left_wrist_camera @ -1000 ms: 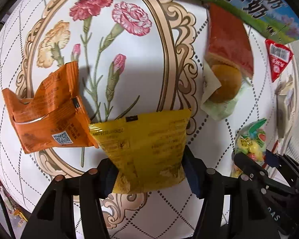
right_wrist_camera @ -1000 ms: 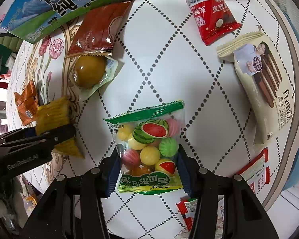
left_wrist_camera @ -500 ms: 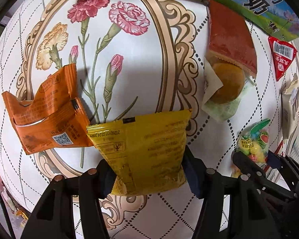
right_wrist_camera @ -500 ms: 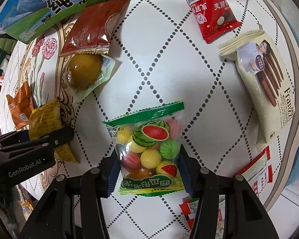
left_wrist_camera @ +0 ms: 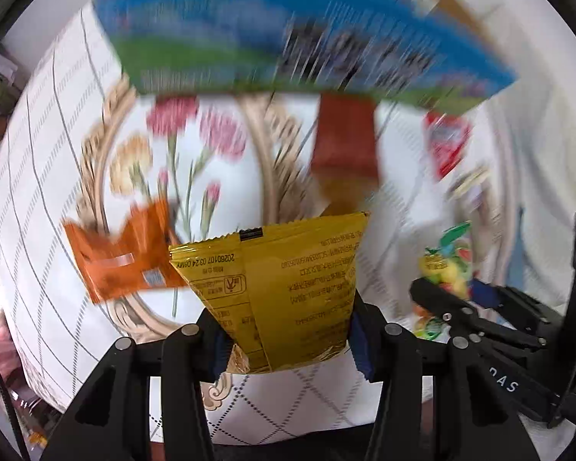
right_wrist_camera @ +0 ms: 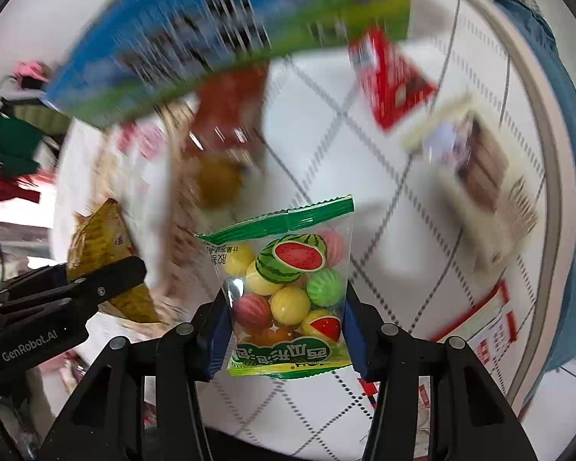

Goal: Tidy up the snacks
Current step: 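Drop both packets into the cardboard box and open both tools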

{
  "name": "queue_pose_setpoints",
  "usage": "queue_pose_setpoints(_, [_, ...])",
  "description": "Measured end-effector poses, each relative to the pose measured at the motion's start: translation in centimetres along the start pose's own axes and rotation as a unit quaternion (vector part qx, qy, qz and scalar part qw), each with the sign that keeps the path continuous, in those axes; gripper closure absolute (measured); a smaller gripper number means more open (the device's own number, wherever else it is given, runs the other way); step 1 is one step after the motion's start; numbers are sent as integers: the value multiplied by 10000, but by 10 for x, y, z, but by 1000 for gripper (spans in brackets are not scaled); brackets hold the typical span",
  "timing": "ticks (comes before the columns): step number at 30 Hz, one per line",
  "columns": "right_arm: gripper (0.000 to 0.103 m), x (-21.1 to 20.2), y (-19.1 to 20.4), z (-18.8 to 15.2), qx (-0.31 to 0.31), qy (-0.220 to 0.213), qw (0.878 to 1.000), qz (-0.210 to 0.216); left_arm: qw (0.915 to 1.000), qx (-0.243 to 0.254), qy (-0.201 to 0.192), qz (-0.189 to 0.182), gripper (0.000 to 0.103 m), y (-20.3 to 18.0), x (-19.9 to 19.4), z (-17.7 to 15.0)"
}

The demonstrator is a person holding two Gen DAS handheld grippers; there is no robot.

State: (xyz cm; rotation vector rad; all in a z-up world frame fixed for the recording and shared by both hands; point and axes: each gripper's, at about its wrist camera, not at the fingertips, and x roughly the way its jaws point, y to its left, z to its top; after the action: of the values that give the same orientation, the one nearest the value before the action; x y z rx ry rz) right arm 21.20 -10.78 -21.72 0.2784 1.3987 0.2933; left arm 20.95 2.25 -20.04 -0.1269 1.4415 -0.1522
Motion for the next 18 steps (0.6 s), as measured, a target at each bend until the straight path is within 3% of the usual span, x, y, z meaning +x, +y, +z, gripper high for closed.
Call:
queue_pose_setpoints(6, [50,-87,23,74,-275,-921,9948,332,9967,193,-648,-451,56,-20,-77,58])
queue_pose_setpoints(10, [50,-120,33,140,-483,-1454,9879,226,9940,319,-995,-336,56,-21,-105,109])
queue_pose_setpoints(13, [50,-118,31,200,-466,-1619,9857,27,9932,376,-1100,-37,56,-5,-110,155])
queue_pose_setpoints(18, [50,-78,17,282,-206,-1260,9916,-182,9938,300,-947,497,56,19,-82,232])
